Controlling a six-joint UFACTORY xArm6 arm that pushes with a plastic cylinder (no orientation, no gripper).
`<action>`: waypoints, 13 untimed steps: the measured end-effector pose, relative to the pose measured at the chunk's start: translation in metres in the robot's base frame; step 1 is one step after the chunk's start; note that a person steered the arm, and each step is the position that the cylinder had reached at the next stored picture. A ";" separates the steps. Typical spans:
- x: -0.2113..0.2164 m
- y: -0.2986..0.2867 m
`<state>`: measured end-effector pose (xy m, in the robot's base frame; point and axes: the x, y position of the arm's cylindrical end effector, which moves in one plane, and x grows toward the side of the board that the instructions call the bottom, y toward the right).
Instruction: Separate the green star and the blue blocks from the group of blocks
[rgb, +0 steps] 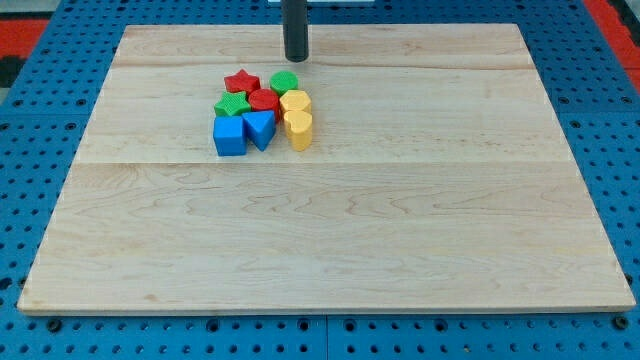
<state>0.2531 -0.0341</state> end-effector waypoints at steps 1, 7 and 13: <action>0.009 -0.025; 0.105 -0.044; 0.142 -0.102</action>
<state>0.3950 -0.1362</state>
